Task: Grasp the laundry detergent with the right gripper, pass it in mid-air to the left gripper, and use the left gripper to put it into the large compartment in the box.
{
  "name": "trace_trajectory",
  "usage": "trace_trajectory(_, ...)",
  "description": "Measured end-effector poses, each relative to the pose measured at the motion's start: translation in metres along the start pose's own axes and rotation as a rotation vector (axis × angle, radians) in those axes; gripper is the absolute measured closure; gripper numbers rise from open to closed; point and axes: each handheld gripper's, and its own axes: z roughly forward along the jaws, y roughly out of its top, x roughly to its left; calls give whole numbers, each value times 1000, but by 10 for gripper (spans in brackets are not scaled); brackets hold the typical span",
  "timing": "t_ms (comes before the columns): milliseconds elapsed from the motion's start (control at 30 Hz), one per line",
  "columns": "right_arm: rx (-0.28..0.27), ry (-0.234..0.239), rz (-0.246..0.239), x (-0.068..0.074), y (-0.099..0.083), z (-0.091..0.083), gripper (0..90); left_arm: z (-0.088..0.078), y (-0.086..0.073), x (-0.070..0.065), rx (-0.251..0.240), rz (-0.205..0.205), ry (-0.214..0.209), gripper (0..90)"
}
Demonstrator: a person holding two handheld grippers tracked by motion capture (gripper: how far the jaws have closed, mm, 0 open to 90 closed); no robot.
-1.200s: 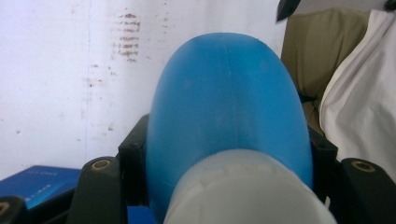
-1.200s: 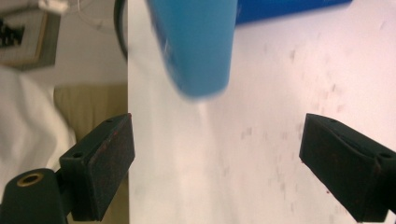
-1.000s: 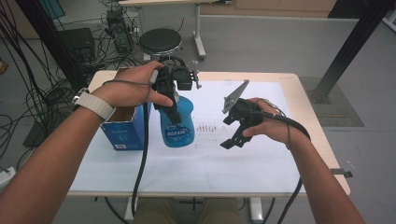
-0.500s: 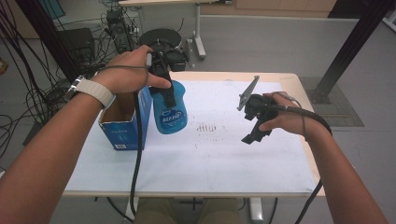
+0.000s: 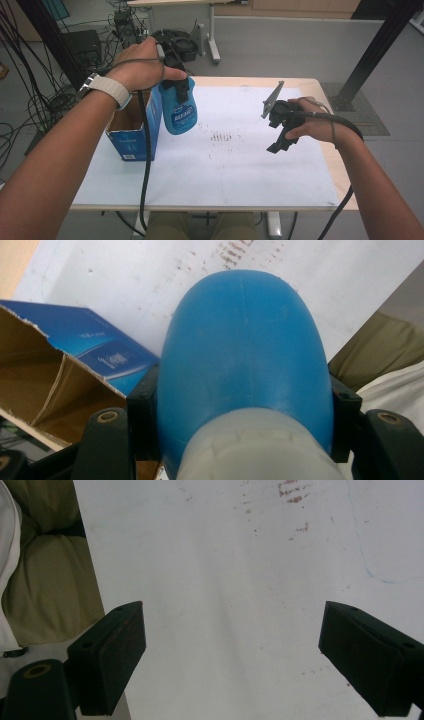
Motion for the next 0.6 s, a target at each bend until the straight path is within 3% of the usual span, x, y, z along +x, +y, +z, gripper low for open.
trace_trajectory(133,2,2,3,-2,-5,0,116,-6,4,-2,-3,-52,18,374)
trace_trajectory(300,-10,13,8,-3,-9,0,116,-13,7,-5,-14,-70,32,374)
trace_trajectory(600,-30,3,4,-5,-14,-2,116,-29,7,-2,-31,-174,50,374)
